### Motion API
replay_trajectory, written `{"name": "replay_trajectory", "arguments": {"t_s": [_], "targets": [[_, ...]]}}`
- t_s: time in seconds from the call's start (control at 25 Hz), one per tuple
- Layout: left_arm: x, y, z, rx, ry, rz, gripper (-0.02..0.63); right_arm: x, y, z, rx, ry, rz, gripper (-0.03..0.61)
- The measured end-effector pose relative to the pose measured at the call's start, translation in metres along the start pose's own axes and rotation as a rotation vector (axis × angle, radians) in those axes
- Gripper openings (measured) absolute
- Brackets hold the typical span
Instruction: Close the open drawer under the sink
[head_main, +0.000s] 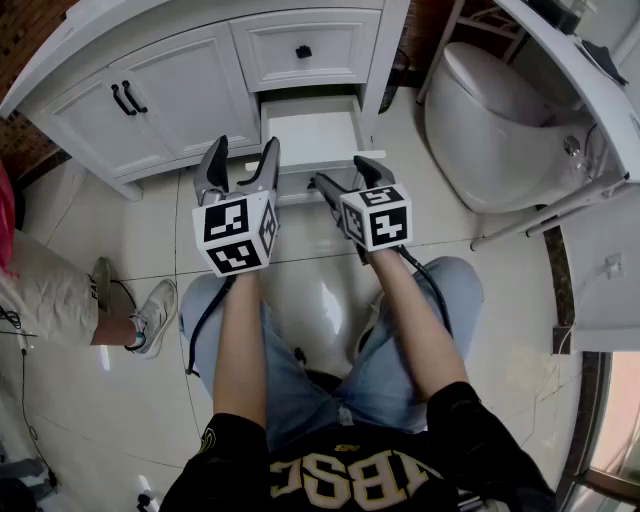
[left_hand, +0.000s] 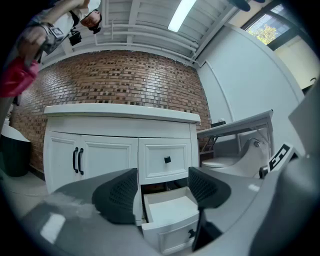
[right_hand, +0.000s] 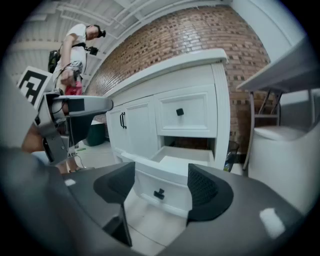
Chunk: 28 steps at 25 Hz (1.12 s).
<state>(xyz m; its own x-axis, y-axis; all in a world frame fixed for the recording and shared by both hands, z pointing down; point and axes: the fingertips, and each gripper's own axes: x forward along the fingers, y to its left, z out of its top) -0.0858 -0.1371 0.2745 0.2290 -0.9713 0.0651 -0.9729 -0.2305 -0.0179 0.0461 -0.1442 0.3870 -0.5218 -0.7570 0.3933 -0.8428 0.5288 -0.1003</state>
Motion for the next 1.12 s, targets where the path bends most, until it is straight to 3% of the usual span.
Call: {"name": "replay_trajectory", "arguments": {"t_s": [0.2, 0.4, 0.6, 0.84, 1.04, 1.12], "targets": [[0.011, 0.001, 0.014, -0.036, -0.029, -0.027, 0.310, 0.028, 0.009, -0.036, 0.207, 0.129, 0.081, 0.285], [0.019, 0.012, 0.011, -0.043, -0.033, -0.020, 0.304, 0.051, 0.000, -0.074, 0.277, 0.243, 0.067, 0.278], [0.035, 0.023, -0.004, -0.059, 0.003, -0.023, 0.304, 0.069, -0.002, -0.081, 0.360, 0.267, 0.119, 0.234], [0.056, 0.025, -0.011, -0.078, 0.008, -0.038, 0.304, 0.087, -0.009, -0.094, 0.418, 0.303, 0.124, 0.206], [0.077, 0.023, -0.024, -0.103, 0.037, -0.062, 0.304, 0.105, -0.005, -0.099, 0.675, 0.268, 0.235, 0.158], [0.083, 0.024, -0.027, -0.115, 0.043, -0.071, 0.304, 0.111, -0.006, -0.096, 0.691, 0.269, 0.247, 0.160]]}}
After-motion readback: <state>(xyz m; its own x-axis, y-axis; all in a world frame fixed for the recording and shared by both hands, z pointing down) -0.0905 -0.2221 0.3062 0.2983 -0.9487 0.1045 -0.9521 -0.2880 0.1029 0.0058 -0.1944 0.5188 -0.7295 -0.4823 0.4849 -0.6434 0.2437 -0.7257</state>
